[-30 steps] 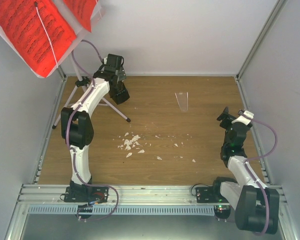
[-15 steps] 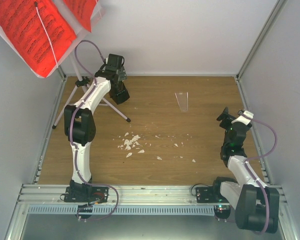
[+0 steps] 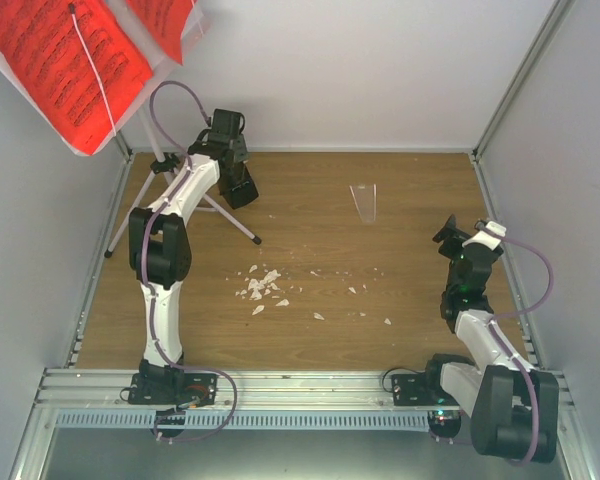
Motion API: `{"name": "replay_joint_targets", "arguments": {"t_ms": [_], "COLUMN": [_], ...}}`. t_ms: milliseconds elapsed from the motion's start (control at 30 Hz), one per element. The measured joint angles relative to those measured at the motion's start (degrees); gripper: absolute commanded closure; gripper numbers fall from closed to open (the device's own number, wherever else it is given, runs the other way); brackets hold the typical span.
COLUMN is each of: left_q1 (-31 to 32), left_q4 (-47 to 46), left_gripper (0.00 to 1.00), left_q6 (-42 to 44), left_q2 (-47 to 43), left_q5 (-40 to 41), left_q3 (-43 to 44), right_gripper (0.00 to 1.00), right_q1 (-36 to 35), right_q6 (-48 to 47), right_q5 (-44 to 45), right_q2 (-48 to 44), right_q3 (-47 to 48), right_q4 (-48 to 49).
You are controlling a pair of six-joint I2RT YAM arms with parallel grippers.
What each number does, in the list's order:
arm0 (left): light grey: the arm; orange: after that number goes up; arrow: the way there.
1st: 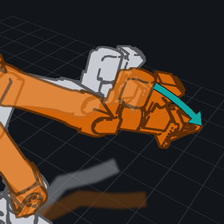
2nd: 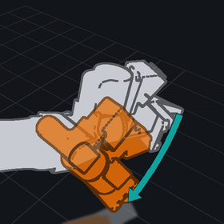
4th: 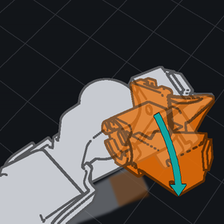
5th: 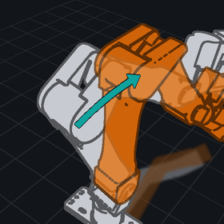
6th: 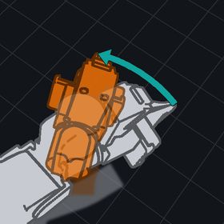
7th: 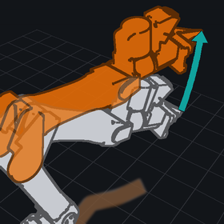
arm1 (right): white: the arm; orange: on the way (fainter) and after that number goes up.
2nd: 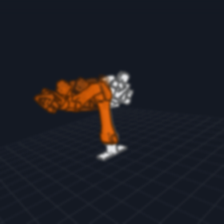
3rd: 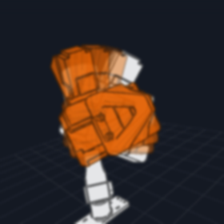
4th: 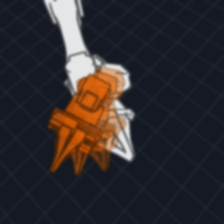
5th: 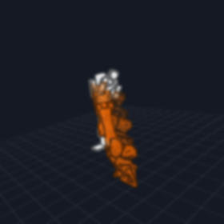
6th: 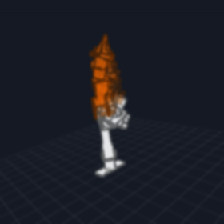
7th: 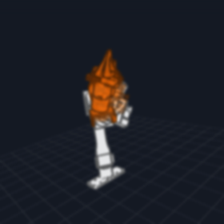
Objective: Pack up the instrument practice props
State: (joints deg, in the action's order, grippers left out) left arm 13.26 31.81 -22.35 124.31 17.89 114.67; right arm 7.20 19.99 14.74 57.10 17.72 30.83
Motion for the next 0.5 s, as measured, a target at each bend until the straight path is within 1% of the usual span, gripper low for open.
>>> {"name": "replay_joint_targets", "arguments": {"t_ms": [133,233,367,500], "left_q1": [0.7,3.3,10.0,18.1], "left_q4": [-2.4,-2.5,-2.4,-1.9], "left_gripper": [0.57,0.58,0.58,0.58], "left_q6": [2.6,5.4,8.6,9.8], "left_q2": [-1.7,-3.2,-7.5,-14.6], "left_q5": [-1.0,-1.5,-2.1,-4.3], "left_q3": [-3.1,-4.7,-9.6,-16.0], "right_gripper": [0.0,0.0,0.0,0.0], "right_q1": [0.0,0.0,0.0,0.0], "right_q6": [0.0,0.0,0.0,0.0], "right_q5": [0.0,0.1,0.2,-0.2], "right_q2": [0.0,0.0,0.0,0.0], "right_q3": [0.1,0.2,0.4,0.4], "right_q4": [0.0,0.0,0.0,0.0]}}
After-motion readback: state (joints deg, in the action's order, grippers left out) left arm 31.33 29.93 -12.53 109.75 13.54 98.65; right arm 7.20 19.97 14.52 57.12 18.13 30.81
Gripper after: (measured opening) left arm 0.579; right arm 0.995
